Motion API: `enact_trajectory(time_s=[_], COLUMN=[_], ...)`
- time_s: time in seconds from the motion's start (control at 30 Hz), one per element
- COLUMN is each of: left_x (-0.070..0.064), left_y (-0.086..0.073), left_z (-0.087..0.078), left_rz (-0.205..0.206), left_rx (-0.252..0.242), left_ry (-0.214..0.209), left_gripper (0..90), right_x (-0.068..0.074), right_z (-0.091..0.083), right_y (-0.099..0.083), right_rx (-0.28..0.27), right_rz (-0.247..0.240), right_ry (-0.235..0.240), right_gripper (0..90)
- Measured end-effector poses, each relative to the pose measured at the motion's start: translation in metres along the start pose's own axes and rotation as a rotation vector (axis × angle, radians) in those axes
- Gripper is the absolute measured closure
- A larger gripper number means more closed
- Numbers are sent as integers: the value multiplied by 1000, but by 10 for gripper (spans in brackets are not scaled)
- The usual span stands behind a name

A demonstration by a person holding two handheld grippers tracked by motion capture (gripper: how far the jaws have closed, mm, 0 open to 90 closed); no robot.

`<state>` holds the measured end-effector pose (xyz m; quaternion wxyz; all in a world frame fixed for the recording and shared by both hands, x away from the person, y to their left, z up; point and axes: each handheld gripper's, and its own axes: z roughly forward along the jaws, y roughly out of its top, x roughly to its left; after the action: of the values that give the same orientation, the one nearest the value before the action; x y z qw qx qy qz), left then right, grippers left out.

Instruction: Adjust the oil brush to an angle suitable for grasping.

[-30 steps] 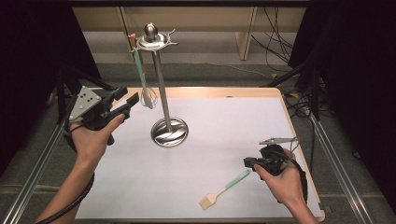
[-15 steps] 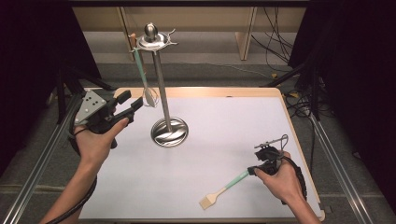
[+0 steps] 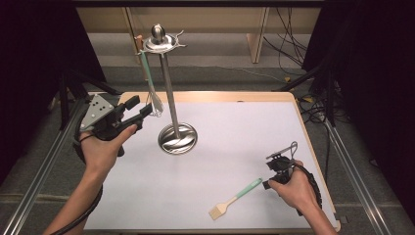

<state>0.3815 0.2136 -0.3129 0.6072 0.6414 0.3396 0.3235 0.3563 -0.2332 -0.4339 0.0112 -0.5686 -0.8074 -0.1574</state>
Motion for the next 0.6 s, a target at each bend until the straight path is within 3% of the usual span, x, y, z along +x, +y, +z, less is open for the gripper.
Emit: enact_trajectory(time_s=[0.07,0.2,0.27,0.3,0.47,0.5,0.53,0.6], left_x=[0,0,0,0,-1,-1,-1,-1], left_y=[0,-1,-2,-3,-5,-4,-4,-4], left_z=[0,1,2,3,5,5,5,5], left_rz=[-1,-1,2,5,4,6,9,2], left_rx=[-2,4,9,14,21,21,20,23], left_ry=[2,0,-4,-8,-11,-10,-11,-10], left_gripper=[482,481,480,479,477,477,477,476], right_x=[1,-2,1,-2,-1,-3,-1,-2], right_z=[3,8,10,12,19,21,21,24], right_y=[1,5,7,8,10,11,11,13], right_rx=[21,22,53,48,72,69,86,106], right_rz=[6,-36,-10,-39,-30,-49,-26,-31], right_ry=[-6,-17,-14,-21,-38,-31,-32,-28], right_gripper=[900,900,900,900,900,900,900,900])
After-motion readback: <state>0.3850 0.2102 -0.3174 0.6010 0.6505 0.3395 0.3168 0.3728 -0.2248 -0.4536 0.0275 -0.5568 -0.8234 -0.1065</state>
